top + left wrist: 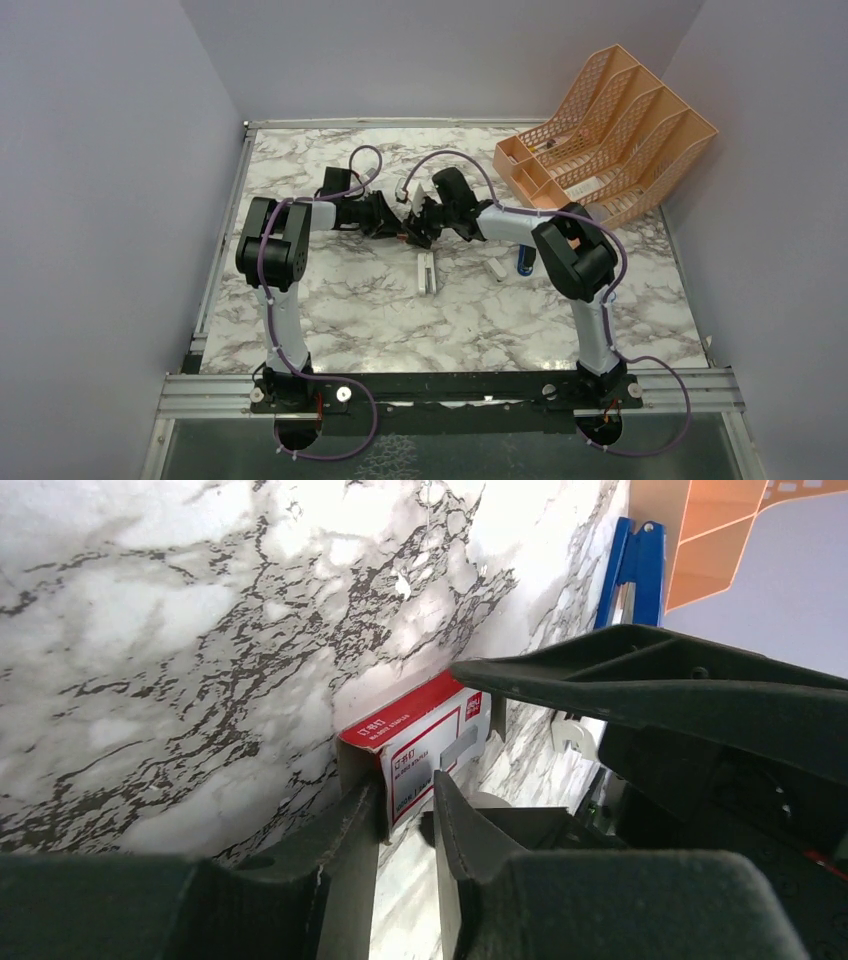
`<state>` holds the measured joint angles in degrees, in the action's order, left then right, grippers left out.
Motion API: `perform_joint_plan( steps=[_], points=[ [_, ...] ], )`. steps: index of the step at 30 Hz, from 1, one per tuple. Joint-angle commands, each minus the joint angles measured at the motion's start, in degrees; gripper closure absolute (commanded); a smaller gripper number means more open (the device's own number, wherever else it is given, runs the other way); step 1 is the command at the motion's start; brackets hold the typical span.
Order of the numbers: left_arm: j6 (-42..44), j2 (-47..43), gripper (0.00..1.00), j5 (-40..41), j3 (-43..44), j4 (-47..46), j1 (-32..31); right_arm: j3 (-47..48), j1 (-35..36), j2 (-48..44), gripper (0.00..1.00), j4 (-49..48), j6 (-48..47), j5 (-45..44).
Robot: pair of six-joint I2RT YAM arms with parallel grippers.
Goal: Load the staples into the stapler
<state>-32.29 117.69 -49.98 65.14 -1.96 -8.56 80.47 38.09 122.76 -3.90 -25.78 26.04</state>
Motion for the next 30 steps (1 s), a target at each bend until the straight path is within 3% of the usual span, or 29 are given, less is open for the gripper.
perform_joint_plan(
  steps=[1, 3, 6, 12, 17, 30],
  points=[
    [0.7, -0.1, 0.72, -1.8, 1.8, 0.6, 0.8, -3.8, -1.5, -8.6, 0.29, -5.1, 6.5, -1.7],
    [1.0, -0.4, 0.70, -1.5, 2.0, 1.1, 1.0, -6.3, -2.2, -12.5, 0.23, -7.6, 9.4, -3.9],
    [1.3, -0.9, 0.67, -1.1, 2.1, 1.7, 1.2, -7.4, -3.4, -14.5, 0.22, -7.5, 13.4, -8.5],
    [1.7, -1.6, 0.64, -0.6, 1.3, 1.4, 1.3, -3.9, -3.8, -14.0, 0.31, 3.3, 28.4, -16.4],
    [1.5, -1.2, 0.70, -0.9, 1.2, 0.9, 1.3, -1.2, -3.3, -11.4, 0.34, 12.7, 43.3, -18.2],
    [3.2, -0.8, 0.78, 0.2, 1.3, 1.9, 1.3, 4.4, -0.9, -4.3, 0.40, 18.8, 47.1, -24.4]
  ],
)
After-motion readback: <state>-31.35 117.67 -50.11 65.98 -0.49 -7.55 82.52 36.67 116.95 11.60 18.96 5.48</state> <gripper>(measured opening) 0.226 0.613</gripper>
